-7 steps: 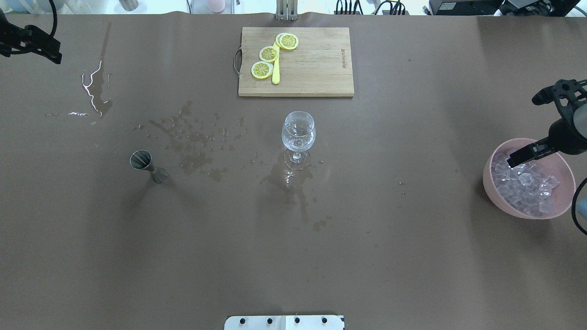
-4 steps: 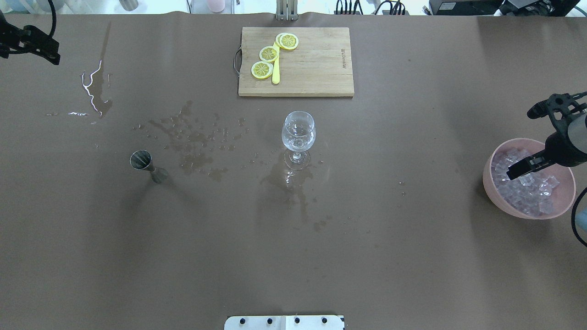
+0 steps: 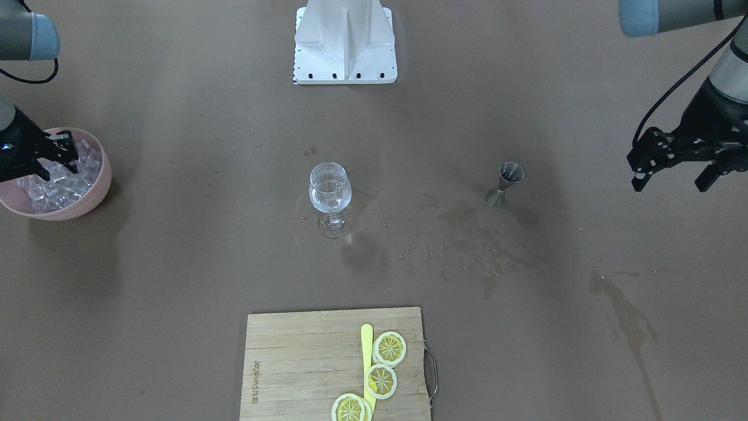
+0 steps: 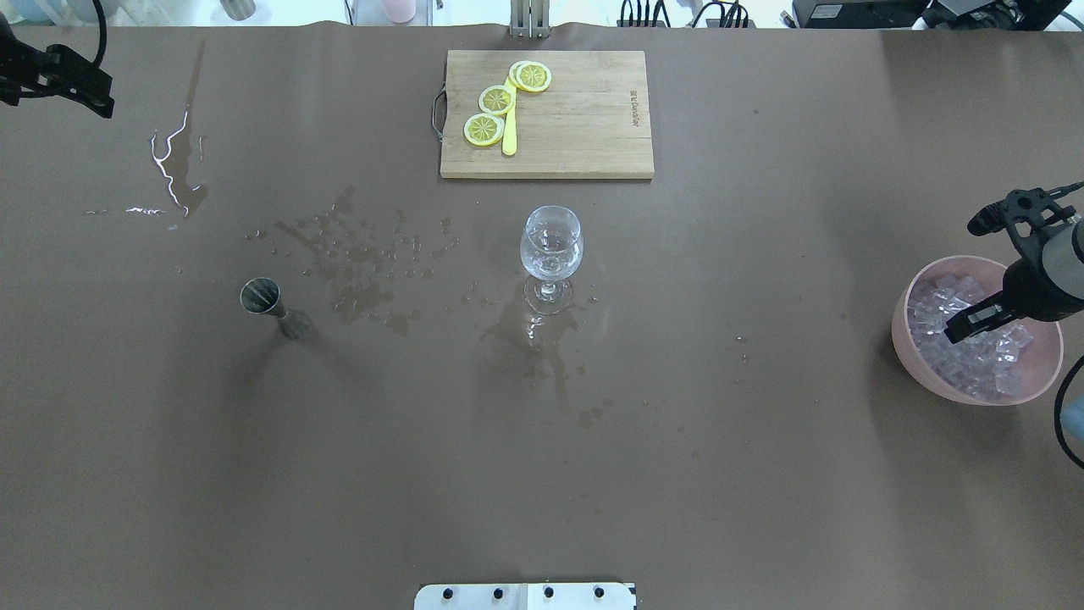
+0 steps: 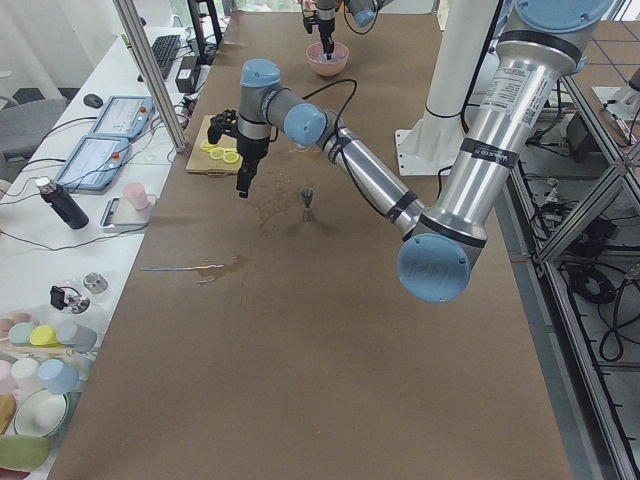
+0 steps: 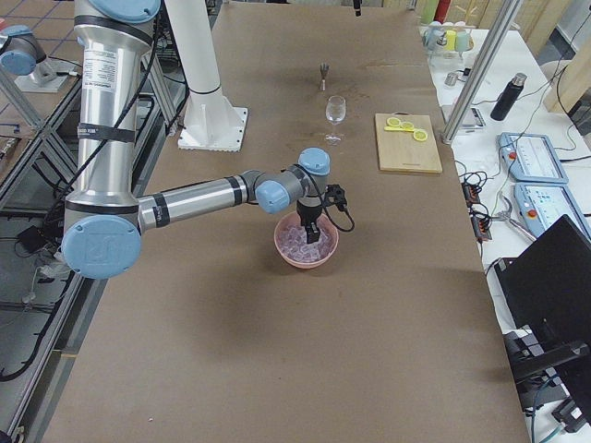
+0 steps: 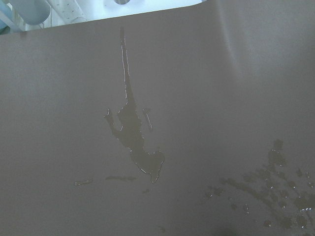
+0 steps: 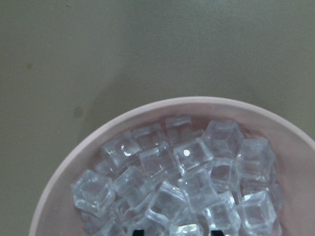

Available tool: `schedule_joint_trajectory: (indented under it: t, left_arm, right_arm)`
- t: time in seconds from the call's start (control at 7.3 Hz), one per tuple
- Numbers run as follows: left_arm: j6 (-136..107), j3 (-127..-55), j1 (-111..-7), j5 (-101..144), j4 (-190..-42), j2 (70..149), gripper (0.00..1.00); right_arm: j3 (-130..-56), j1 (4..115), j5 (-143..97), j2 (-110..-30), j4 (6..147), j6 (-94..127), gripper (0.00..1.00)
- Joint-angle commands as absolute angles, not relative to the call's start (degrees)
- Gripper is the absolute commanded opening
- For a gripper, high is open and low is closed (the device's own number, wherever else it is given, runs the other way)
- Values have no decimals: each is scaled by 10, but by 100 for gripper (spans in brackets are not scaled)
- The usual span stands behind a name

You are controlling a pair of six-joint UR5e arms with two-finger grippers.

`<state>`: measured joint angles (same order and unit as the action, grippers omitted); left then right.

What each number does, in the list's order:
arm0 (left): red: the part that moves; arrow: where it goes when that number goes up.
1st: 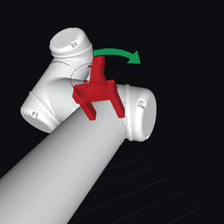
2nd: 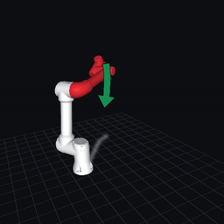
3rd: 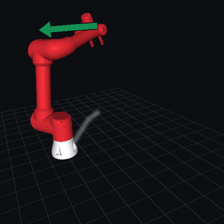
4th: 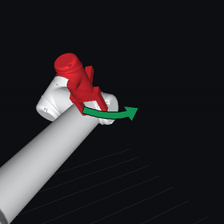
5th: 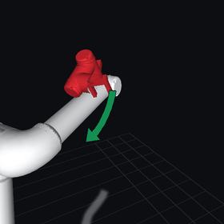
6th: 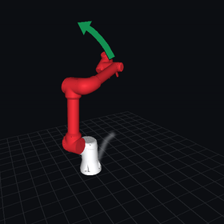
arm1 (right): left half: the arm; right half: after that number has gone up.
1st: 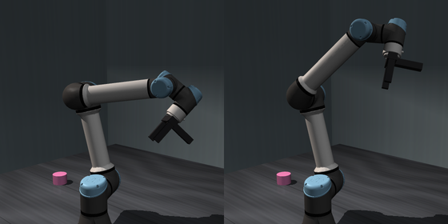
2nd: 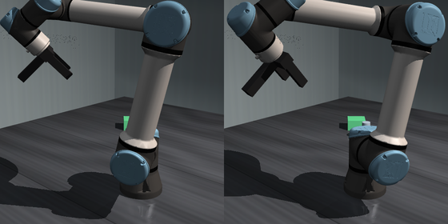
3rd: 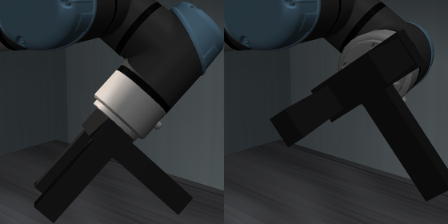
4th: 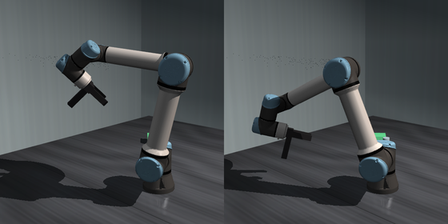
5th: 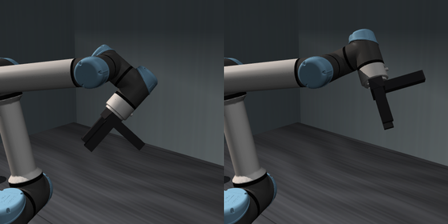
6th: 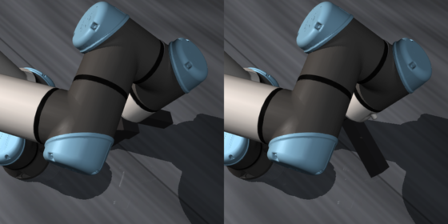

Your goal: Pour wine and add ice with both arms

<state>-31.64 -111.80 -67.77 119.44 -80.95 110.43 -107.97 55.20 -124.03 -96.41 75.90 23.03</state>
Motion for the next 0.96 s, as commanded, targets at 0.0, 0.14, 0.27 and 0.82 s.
schedule_joint_trajectory:
  t: [0.0, 0.14, 0.27, 0.82]
  left_arm:
    - [-316, -1119, -678, 1194, -809, 1104, 98]
    - [-316, -1119, -678, 1194, -809, 1104, 98]
    - [-316, -1118, -678, 1194, -809, 1102, 98]
    - [-237, -1095, -707, 1193, -735, 1121, 98]
  right_arm:
    - [-1082, 554, -1240, -963, 759, 228, 0]
    - [-1087, 564, -1240, -962, 758, 228, 0]
    - [-1098, 578, -1244, -960, 761, 226, 0]
    - [-1136, 652, -1323, -906, 772, 249, 0]
